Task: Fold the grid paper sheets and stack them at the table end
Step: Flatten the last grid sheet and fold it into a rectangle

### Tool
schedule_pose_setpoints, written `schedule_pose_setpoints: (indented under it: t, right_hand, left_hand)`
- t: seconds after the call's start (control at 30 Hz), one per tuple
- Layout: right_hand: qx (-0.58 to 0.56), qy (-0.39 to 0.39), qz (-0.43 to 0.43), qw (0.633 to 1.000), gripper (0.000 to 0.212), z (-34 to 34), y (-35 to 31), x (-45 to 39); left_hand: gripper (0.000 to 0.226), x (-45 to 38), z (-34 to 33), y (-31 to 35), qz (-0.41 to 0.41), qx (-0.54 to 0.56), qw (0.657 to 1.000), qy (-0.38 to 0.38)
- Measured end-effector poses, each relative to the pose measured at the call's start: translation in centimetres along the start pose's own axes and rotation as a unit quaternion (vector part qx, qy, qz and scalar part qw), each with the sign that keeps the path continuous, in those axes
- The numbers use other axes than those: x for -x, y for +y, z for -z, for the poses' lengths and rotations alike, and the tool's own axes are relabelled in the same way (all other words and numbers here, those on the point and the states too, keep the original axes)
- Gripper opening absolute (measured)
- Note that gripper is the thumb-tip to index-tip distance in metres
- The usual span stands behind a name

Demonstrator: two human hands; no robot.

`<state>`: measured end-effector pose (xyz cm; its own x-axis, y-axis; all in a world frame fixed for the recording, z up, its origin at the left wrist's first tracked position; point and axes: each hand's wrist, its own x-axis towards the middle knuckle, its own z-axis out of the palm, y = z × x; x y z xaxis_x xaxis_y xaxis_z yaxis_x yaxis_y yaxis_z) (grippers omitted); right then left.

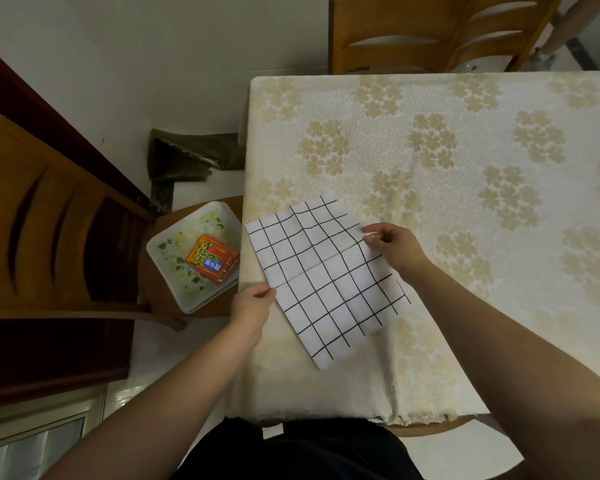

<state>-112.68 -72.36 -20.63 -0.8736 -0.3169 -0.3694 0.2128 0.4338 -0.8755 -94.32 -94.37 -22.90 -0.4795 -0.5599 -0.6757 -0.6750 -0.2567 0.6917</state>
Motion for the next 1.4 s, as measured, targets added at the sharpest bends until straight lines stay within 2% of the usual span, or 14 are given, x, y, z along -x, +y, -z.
schedule_pose_setpoints:
  t: [0.13,0.3,0.43,0.5,0.63,0.8,0.9,0.97,1.07,1.17,1.27,1.33,1.4]
  right_hand:
    - [-0.008,0.017,0.009,1.0,0.016,0.4,-0.5,1.1]
    - [0.042,0.036,0.038,0.998,0.014,1.0,-2.4,3.7]
    - [0.093,0.089,0.069,0.989,0.012,1.0,-3.9,5.9]
    - [0.098,0.125,0.082,0.984,0.01,1.0,-4.7,6.8]
    - [0.127,0.201,0.125,0.963,0.006,1.1,-6.1,8.5]
    - [0.181,0.245,0.152,0.94,0.008,1.1,-7.1,10.8]
    - [0.188,0.27,0.164,0.93,0.009,0.7,-7.2,12.4]
    - [0.203,0.28,0.161,0.924,0.01,0.1,-6.7,13.7]
    - [0.223,0.28,0.172,0.918,0.012,-1.4,-4.6,15.9]
    - [0.227,0.239,0.155,0.931,0.016,-4.0,-1.5,18.0]
    - [0.265,0.147,0.11,0.947,0.02,-6.8,1.2,19.3]
    - [0.285,0.057,0.083,0.953,0.026,-8.4,2.6,19.7]
    - [0.292,-0.001,0.058,0.955,0.033,-9.4,3.5,19.8]
  left_hand:
    - [0.028,-0.1,1.7,1.9,-0.002,-0.027,0.999,-0.047]
    - [0.026,0.8,3.5,6.1,-0.033,0.053,0.993,-0.098]
    - [0.034,1.8,4.6,9.8,-0.105,0.023,0.988,-0.108]
    - [0.031,2.1,4.9,11.6,-0.169,-0.003,0.981,-0.1]
    - [0.028,2.3,5.4,14.7,-0.31,-0.123,0.937,-0.107]
    - [0.022,2.5,5.9,17.2,-0.462,-0.26,0.846,-0.06]
    - [0.012,2.1,6.0,17.4,-0.555,-0.277,0.783,-0.044]
    - [0.012,2.0,6.3,16.6,-0.579,-0.262,0.771,-0.042]
    - [0.016,1.7,7.2,13.6,-0.589,-0.224,0.775,-0.053]
    - [0.019,0.6,8.3,9.0,-0.528,-0.226,0.813,-0.095]
    - [0.017,-1.4,8.9,4.7,-0.419,-0.252,0.864,-0.123]
    - [0.019,-2.9,9.2,2.4,-0.346,-0.278,0.885,-0.142]
    - [0.021,-4.2,9.3,0.6,-0.289,-0.273,0.903,-0.161]
